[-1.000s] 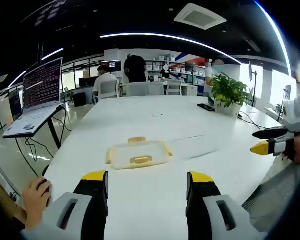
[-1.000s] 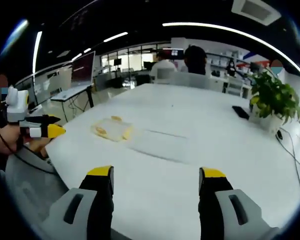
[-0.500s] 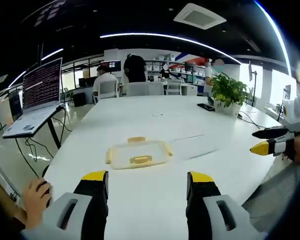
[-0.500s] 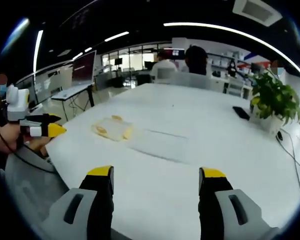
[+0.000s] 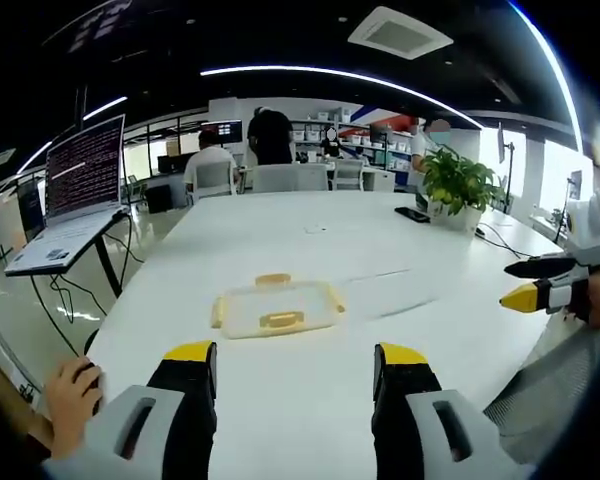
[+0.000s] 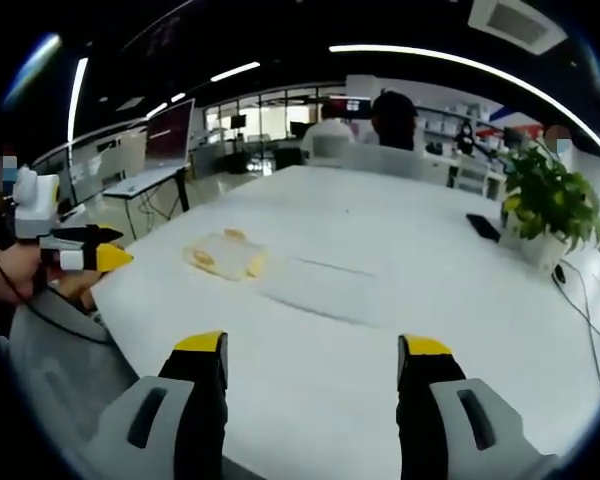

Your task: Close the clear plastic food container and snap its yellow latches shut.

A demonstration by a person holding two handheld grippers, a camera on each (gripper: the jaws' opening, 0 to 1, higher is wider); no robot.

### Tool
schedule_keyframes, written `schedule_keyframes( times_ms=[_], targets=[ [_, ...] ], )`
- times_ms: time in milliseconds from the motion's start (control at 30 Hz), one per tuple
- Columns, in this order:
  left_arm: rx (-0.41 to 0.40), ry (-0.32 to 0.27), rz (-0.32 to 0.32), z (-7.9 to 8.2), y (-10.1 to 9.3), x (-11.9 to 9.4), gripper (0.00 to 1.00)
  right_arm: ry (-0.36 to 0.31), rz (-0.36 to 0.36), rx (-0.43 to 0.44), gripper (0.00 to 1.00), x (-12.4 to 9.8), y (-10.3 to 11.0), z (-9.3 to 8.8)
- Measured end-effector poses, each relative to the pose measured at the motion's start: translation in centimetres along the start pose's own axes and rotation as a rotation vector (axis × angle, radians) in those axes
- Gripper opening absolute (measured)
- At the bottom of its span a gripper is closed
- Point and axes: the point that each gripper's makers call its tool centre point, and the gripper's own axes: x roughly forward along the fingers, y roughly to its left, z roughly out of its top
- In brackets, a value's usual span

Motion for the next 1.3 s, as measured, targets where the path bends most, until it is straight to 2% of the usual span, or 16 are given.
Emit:
schedule_keyframes(
  times_ms=[567,767,900,1100,1300],
  targets=[
    [0.001,0.003,-0.005,-0.1,-0.1,0.0,0.58,0.006,0.011,-0.007,0.66,0.2,0.3,-0.1],
    [0.009,0.018,-0.041,-0.2,-0.8,0.3,0.58,0.015,0.032,-0.001,0.67,0.6,0.6,0.0],
    [0.003,0.033,-0.063,-0.4,-1.1,0.8,0.58,0.016,0.033,0.026,0.67,1.1,0.6,0.5],
    [-0.008,0.048,-0.069,-0.3,-0.5,1.4,0.58,0.011,0.053,0.004,0.67,2.1,1.3,1.5],
    [-0.017,0.040,-0.068,0.8,0.1,1.8,0.58,0.015,0.075,-0.007,0.66,3.1,1.6,2.3]
  ],
)
